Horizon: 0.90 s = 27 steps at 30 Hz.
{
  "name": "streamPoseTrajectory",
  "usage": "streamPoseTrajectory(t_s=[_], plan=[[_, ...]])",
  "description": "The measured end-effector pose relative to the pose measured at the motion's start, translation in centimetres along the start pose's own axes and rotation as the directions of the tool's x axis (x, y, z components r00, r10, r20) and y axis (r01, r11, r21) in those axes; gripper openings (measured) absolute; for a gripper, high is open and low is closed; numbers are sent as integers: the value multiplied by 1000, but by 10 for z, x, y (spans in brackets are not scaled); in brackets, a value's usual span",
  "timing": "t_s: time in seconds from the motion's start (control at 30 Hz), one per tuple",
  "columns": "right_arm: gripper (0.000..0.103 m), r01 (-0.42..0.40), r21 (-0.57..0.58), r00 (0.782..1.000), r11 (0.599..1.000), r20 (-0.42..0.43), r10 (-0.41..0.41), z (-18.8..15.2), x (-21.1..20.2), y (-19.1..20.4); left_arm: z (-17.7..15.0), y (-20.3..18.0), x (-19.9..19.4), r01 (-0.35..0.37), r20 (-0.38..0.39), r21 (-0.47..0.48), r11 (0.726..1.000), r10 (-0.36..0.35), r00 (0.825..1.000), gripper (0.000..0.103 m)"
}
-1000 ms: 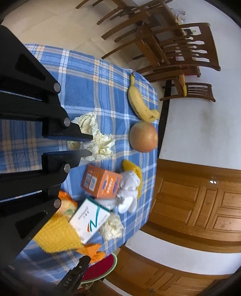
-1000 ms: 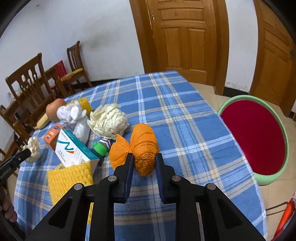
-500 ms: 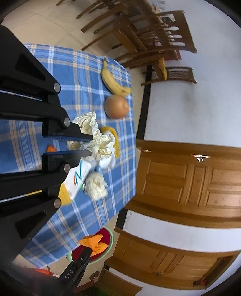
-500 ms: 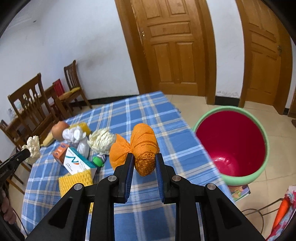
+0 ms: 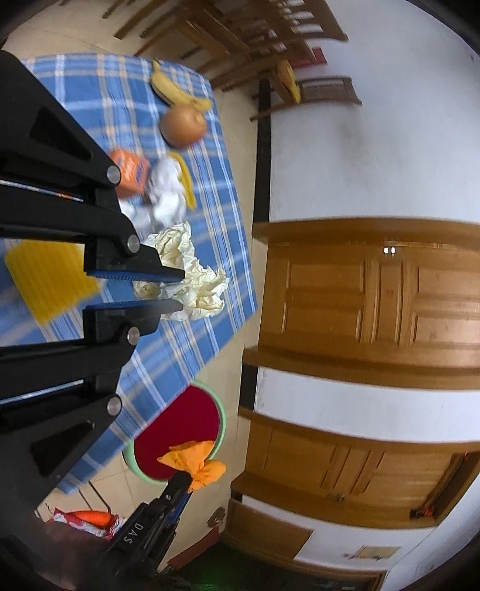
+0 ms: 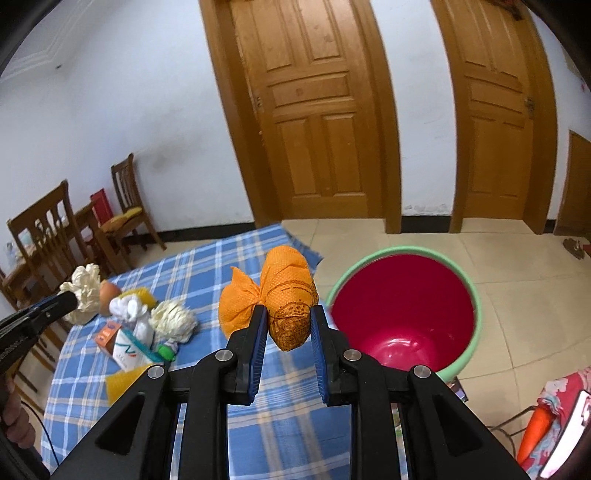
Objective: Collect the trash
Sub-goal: 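Carry the paper and orange cloth in both grippers over the red bucket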
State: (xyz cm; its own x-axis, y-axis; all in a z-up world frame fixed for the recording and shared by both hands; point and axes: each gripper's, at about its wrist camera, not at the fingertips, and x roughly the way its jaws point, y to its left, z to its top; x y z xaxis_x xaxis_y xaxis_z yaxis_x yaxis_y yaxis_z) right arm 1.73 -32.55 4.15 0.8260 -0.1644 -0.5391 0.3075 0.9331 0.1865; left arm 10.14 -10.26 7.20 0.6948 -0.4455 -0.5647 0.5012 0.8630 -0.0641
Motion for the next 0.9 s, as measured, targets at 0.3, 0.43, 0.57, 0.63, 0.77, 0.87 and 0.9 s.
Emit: streamPoseTrajectory(t_s=[0.3, 0.43, 0.57, 0.63, 0.77, 0.87, 0.9], plan=[[24, 38, 68, 999, 997, 22, -39, 2, 3, -42, 11, -59, 34, 80, -27, 77, 994, -78, 997, 8], [24, 56, 106, 998, 993, 12, -58, 0, 10, -63, 14, -84, 55, 123, -55, 101, 987, -118, 992, 8], [24, 79, 142, 997, 987, -4, -79, -2, 18, -81, 15, -104, 75, 160, -75, 119, 980, -152, 986, 8], [24, 84, 158, 996, 984, -18, -83, -5, 23, -90, 14, -114, 87, 180, -87, 127, 975, -170, 982, 8], [24, 101, 179, 994, 979, -46, -95, -9, 36, -105, 11, -131, 108, 213, -116, 134, 968, -198, 973, 8], [24, 112, 195, 992, 974, -71, -100, -11, 47, -115, 8, -142, 125, 234, -142, 137, 963, -215, 966, 8], [24, 115, 202, 992, 973, -78, -101, -11, 51, -117, 6, -146, 131, 238, -152, 139, 961, -216, 964, 8]])
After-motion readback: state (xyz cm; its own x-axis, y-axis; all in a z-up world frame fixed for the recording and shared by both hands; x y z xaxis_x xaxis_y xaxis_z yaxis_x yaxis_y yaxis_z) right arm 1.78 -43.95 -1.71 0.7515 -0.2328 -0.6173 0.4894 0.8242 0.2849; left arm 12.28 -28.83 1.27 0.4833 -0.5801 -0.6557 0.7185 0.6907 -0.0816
